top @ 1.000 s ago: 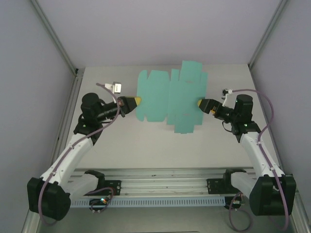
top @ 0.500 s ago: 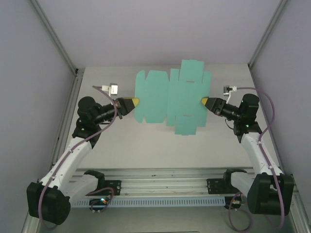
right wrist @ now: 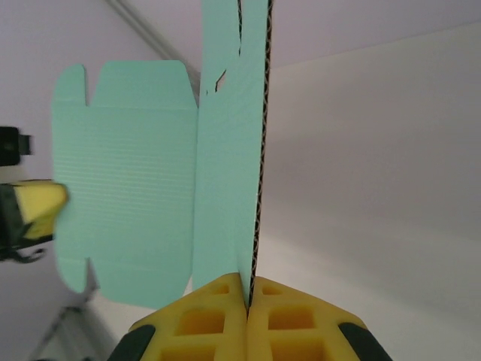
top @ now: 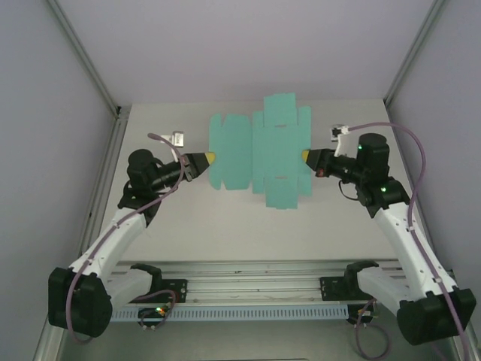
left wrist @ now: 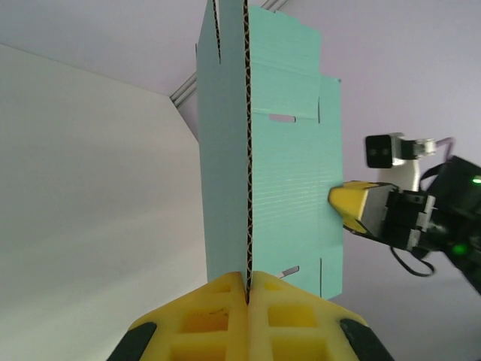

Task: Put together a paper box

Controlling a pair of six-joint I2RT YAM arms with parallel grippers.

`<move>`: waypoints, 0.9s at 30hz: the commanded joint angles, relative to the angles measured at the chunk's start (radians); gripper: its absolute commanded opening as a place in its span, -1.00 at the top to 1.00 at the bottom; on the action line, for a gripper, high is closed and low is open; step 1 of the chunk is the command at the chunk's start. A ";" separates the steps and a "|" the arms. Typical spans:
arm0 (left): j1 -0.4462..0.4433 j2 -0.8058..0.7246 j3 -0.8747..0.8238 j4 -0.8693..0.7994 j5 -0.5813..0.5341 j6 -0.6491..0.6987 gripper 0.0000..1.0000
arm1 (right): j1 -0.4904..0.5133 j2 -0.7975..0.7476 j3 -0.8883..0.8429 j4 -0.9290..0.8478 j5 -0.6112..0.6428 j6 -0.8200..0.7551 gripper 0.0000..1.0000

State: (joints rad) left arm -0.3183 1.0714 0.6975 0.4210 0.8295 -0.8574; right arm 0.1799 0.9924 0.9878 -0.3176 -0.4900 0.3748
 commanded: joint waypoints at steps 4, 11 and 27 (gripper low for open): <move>-0.025 0.003 0.001 0.092 0.044 -0.031 1.00 | 0.191 0.144 0.150 -0.350 0.732 -0.223 1.00; -0.056 0.012 -0.045 0.091 -0.013 -0.038 1.00 | 0.295 0.315 0.268 -0.338 1.065 -0.342 1.00; -0.058 0.035 -0.129 -0.405 -0.370 0.267 -1.00 | 0.387 0.255 0.199 -0.247 0.433 -0.878 1.00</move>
State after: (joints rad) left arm -0.3847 1.1492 0.5880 0.1757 0.5617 -0.7082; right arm 0.5667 1.2705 1.1831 -0.5125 0.1600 -0.3401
